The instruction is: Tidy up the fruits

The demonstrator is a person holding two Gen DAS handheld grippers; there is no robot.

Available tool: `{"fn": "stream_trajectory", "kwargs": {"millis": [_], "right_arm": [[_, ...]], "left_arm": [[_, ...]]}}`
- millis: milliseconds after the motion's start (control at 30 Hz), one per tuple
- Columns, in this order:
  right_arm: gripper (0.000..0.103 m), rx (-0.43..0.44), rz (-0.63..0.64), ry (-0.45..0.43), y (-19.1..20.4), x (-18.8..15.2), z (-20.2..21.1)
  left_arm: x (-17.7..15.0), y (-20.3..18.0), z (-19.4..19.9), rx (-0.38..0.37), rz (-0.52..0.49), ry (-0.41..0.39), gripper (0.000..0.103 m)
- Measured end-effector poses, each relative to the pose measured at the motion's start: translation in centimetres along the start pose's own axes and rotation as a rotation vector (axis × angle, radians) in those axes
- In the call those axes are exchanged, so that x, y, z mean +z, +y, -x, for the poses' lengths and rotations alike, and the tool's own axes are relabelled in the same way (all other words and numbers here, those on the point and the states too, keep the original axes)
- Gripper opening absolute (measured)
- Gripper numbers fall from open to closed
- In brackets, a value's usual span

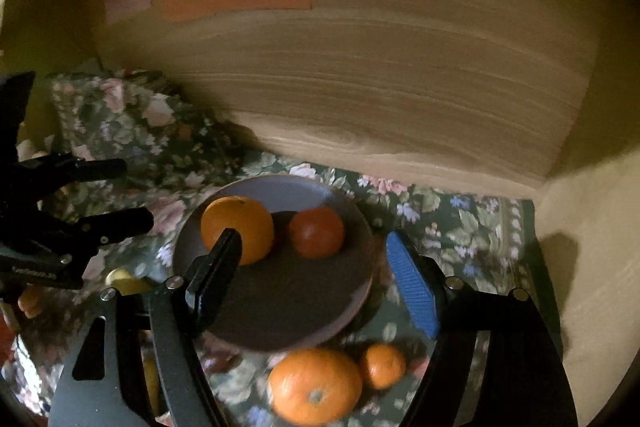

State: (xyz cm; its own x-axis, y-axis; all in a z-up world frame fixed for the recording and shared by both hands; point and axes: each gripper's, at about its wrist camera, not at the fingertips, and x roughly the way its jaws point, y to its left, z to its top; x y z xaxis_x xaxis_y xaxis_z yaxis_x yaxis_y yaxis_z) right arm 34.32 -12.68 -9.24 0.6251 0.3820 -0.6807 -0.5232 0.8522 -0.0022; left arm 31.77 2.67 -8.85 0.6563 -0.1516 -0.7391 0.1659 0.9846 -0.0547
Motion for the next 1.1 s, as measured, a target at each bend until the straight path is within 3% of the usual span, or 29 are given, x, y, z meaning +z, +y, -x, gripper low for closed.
{"fn": "stream_trajectory", "kwargs": {"millis": [167, 367, 567, 733, 933, 1100], "right_arm": [[0.078, -0.03, -0.012, 0.003, 0.7, -2.9, 1.2], [0.079, -0.046, -0.026, 0.035, 1.0, -5.8, 1.3], [0.079, -0.045, -0.045, 0.098, 0.8, -7.6, -0.1], [0.079, -0.051, -0.049, 0.107, 0.7, -7.9, -0.8], [0.079, -0.058, -0.057, 0.121, 0.5, -8.1, -1.4], [0.079, -0.05, -0.065, 0.126, 0.3, -8.1, -1.4]], "left_arm": [[-2.7, -1.7, 0.0, -0.032, -0.041, 0.038, 0.093], [-5.0, -3.4, -3.1, -0.031, -0.08, 0.121, 0.094], [-5.3, -2.4, -3.9, -0.079, -0.017, 0.149, 0.095], [-5.4, -0.8, -3.2, -0.007, 0.005, 0.147, 0.069], [-5.9, 3.5, -3.0, 0.02, 0.1, 0.168, 0.069], [-6.1, 4.8, -1.7, 0.009, 0.091, 0.174, 0.069]]}}
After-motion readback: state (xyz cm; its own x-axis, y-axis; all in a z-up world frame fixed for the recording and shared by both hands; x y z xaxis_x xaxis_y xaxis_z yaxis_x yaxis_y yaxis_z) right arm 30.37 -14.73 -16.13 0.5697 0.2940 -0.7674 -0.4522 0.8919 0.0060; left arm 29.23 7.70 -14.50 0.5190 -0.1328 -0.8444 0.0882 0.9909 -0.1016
